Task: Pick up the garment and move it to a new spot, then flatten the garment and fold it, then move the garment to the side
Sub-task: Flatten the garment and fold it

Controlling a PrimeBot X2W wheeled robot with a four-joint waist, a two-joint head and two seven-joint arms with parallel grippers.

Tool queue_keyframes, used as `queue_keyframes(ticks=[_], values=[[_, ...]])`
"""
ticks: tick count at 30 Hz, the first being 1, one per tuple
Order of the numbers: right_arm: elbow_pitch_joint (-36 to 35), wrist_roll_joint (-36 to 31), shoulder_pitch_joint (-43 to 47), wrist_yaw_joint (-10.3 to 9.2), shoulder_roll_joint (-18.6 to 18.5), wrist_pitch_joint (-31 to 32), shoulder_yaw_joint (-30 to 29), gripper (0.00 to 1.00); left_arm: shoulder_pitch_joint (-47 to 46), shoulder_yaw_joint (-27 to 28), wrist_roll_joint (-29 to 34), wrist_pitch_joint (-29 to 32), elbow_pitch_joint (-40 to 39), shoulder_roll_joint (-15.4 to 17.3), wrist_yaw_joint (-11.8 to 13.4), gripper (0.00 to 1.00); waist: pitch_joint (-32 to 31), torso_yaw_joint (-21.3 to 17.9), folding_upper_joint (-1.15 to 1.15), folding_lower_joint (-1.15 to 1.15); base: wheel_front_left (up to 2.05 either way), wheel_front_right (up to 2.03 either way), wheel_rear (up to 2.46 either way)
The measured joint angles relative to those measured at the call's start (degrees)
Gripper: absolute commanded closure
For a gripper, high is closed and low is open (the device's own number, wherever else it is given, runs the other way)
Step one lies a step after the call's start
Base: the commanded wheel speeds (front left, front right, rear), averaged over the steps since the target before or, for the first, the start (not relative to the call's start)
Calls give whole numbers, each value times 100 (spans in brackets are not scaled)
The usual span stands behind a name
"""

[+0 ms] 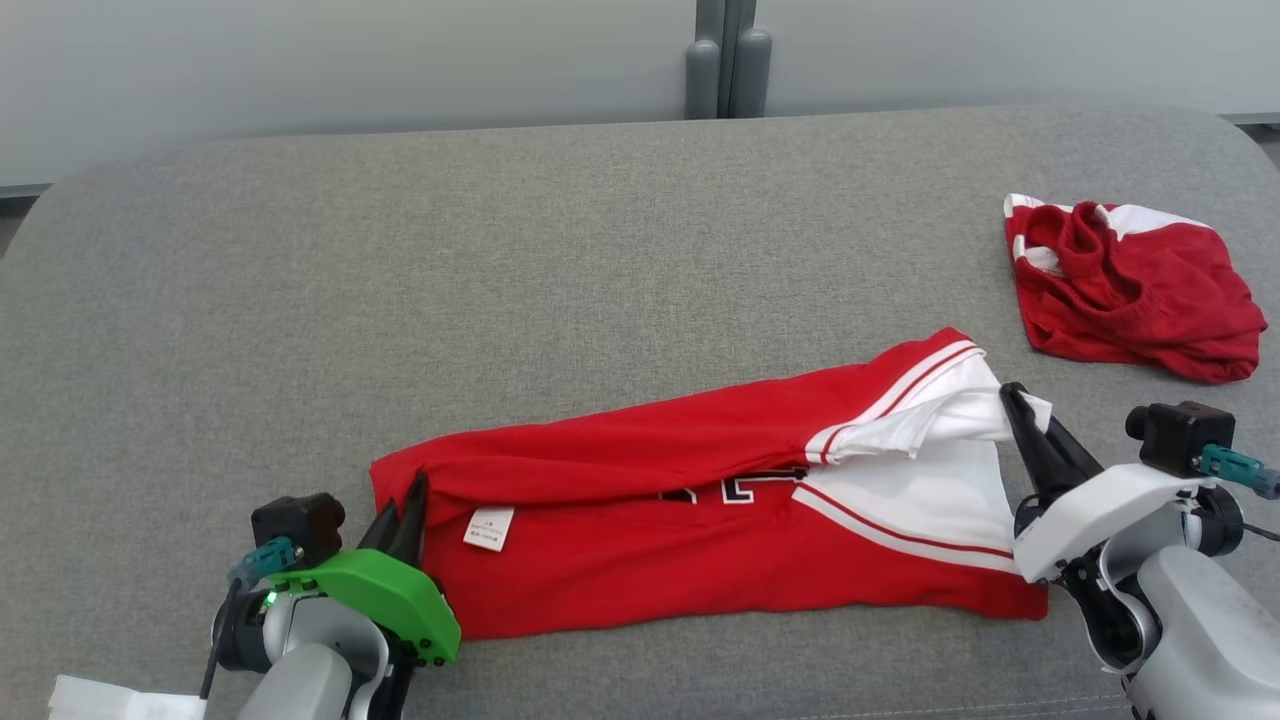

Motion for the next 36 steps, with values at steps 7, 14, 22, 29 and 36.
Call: queue_keyframes(ticks=[7, 14, 22, 29, 36], values=[[-279, -55, 401, 0, -10, 0, -55, 100, 272, -3, 53, 51, -163, 183, 152, 100, -7, -50, 0, 0, 0, 0, 0], [-389, -56, 671, 0, 90, 0, -149, 67, 570, 3, 43, 146, -278, 193, 238, 96, -25, -91, 0, 0, 0, 0, 0], [-490, -180, 1031, -9, 75, 0, -209, 0, 867, 60, -4, 200, -503, 230, 304, 0, -110, -106, 0, 0, 0, 0, 0], [-528, -201, 1469, -26, -3, 0, -332, 0, 1289, 336, -151, 68, -818, 342, 408, 0, -234, -149, 0, 0, 0, 0, 0], [-531, -197, 1581, -64, -44, 0, -376, 0, 1302, 475, -141, -198, -1373, 323, 455, 0, -441, -195, 0, 0, 0, 0, 0]])
